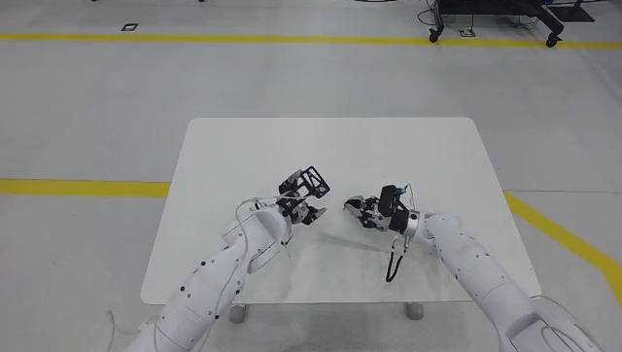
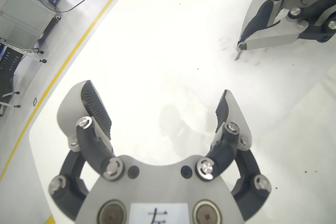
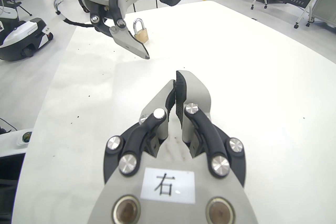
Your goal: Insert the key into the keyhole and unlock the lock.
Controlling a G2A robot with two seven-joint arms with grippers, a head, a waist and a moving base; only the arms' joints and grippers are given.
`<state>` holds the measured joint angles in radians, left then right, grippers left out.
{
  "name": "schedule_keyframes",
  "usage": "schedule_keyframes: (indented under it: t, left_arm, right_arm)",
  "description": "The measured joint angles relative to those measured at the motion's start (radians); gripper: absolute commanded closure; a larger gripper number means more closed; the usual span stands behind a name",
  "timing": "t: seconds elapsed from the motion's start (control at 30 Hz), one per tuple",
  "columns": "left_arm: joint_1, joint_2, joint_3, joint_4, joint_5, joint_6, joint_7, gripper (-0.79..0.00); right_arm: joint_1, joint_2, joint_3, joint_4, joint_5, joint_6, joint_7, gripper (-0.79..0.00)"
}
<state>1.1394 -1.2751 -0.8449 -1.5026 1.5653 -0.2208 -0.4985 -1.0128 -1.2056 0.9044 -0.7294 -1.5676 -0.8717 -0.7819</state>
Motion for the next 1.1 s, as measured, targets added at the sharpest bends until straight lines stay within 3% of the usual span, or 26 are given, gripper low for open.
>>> schedule_keyframes:
  t: [0.3, 0.57, 0.7, 0.87, 1.1]
  left_arm:
    - [-0.108, -0.059, 0.114, 0.168, -0.005, 0.036, -0.009, -0.785]
    - [-0.174, -0.102, 0.148, 0.297, -0.052, 0.066, 0.022, -0.785]
    - [-0.176, -0.096, 0.087, 0.288, -0.107, 0.056, 0.07, -0.785]
    - [-0.125, -0.066, -0.033, 0.196, -0.181, 0.006, 0.136, -0.785]
    - [-0.128, -0.067, -0.023, 0.201, -0.175, 0.01, 0.133, -0.785]
  right_arm:
    - [0.031, -0.007, -0.027, 0.068, -0.019, -0.002, -0.081, 0.0]
    - [0.042, -0.002, -0.023, 0.106, -0.008, 0.003, -0.156, 0.0]
    - [0.021, 0.016, -0.011, 0.047, 0.023, -0.009, -0.159, 0.0]
    - [-0.008, 0.048, 0.018, -0.037, 0.078, -0.047, -0.12, 0.0]
    - [-0.008, 0.047, 0.017, -0.035, 0.077, -0.046, -0.12, 0.0]
